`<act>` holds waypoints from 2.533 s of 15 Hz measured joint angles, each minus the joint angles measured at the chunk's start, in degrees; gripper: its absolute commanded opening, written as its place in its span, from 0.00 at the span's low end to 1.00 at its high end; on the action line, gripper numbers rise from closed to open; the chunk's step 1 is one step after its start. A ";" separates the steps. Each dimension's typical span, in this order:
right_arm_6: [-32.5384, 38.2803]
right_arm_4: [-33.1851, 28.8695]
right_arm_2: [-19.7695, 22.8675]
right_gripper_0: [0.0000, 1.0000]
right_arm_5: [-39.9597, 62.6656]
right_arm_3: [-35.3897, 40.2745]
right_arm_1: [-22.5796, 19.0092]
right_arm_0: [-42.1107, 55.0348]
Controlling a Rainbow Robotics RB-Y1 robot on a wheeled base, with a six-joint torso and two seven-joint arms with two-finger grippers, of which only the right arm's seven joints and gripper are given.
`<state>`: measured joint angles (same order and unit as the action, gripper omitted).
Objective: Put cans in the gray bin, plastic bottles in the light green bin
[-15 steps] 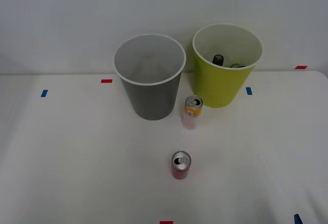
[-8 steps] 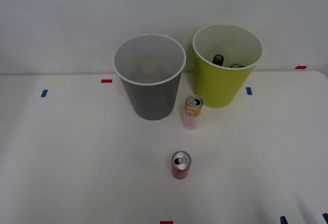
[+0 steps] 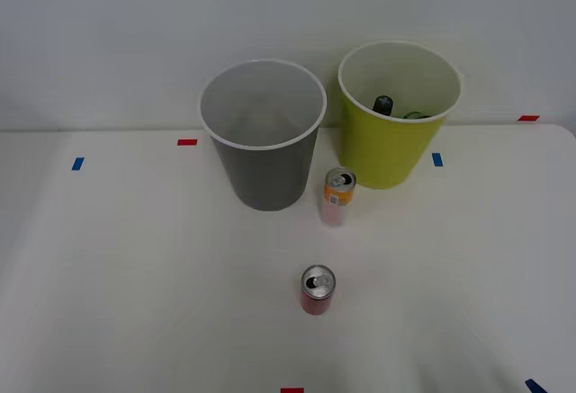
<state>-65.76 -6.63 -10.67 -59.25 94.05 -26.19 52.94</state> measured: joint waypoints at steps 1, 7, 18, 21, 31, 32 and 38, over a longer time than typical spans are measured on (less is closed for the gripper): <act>-0.43 0.48 -1.50 1.00 -0.10 0.03 -1.12 -0.23; -4.15 -0.43 -7.43 1.00 -0.85 0.09 -2.83 -5.92; -10.72 9.37 -22.18 0.97 8.39 0.03 -6.71 -22.66; -12.44 12.98 -27.80 0.95 8.01 -2.76 -9.53 -29.78; -17.91 14.89 -33.98 0.94 8.42 -7.66 -8.65 -40.76; -18.24 14.89 -33.96 0.94 9.14 -7.66 -8.41 -41.26; -19.73 14.95 -32.84 0.94 14.68 -7.66 -8.46 -43.27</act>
<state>-85.49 8.31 -43.51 -44.56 86.39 -34.66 9.67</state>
